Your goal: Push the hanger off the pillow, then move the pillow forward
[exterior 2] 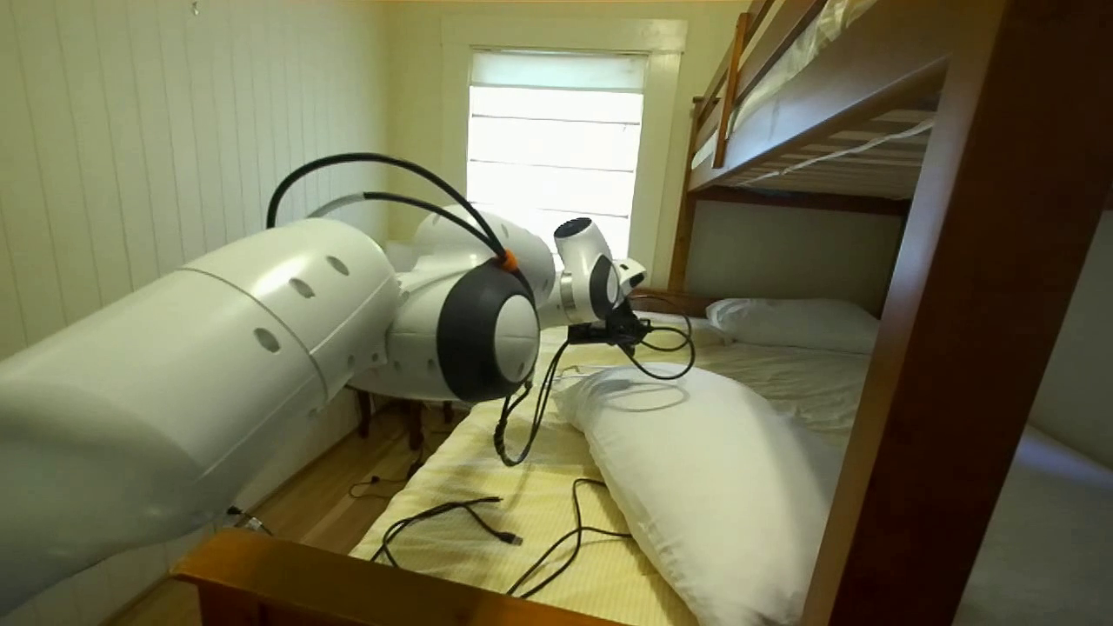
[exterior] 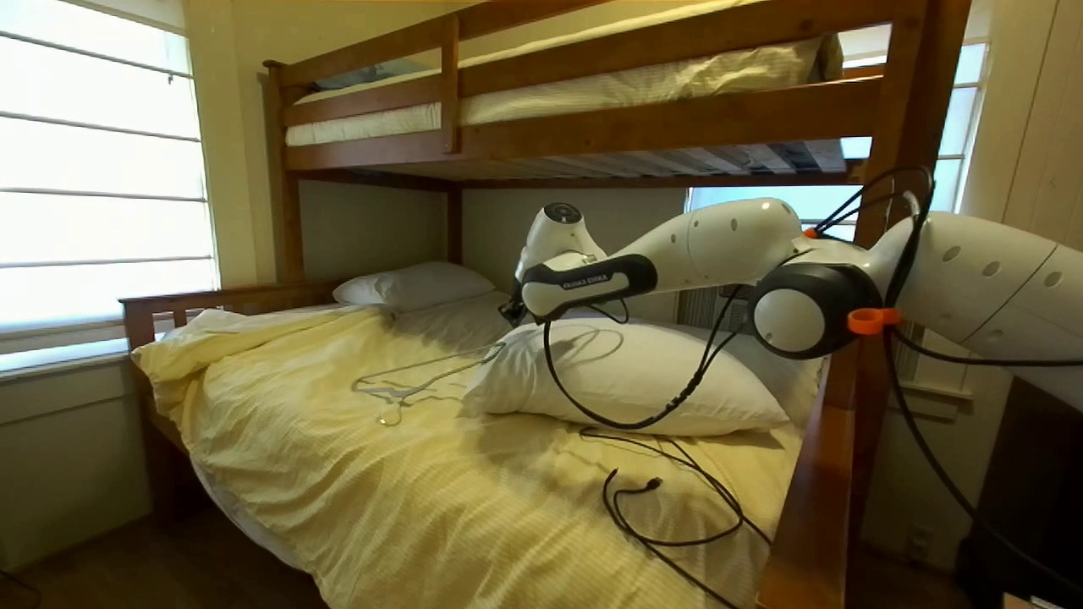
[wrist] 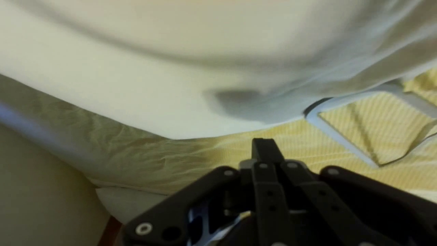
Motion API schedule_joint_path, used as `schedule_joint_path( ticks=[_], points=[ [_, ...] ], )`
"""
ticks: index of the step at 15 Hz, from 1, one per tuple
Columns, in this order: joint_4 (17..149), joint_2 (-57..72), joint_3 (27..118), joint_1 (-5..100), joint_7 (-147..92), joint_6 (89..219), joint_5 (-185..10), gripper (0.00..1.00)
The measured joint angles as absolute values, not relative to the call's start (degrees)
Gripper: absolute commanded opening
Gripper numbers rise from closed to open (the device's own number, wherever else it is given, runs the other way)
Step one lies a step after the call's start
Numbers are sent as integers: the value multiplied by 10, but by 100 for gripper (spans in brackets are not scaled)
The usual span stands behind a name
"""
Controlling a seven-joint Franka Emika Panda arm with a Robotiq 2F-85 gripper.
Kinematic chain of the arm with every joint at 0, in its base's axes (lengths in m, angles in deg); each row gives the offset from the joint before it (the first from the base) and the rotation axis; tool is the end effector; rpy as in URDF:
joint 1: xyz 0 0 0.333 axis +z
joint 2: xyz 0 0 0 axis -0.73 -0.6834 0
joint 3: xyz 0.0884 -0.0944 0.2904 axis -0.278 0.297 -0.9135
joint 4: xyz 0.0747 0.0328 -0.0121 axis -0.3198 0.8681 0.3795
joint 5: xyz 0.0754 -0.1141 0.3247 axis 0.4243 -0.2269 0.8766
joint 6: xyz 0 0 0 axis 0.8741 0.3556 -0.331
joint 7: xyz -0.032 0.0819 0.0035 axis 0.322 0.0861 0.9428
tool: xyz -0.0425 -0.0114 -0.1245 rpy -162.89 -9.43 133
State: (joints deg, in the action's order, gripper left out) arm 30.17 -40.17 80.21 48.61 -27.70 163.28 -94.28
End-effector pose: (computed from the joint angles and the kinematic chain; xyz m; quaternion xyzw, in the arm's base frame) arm 0.8254 -0.0436 0.3570 0.9280 0.0110 0.3416 0.1484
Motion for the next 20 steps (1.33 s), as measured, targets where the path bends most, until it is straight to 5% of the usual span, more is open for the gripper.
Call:
schedule_joint_path(
  ticks=[12, 20],
  points=[
    [499, -241, 893, 642, -273, 1407, -1103, 98],
    [630, -221, 881, 620, -319, 1610, -1229, 100]
  ],
)
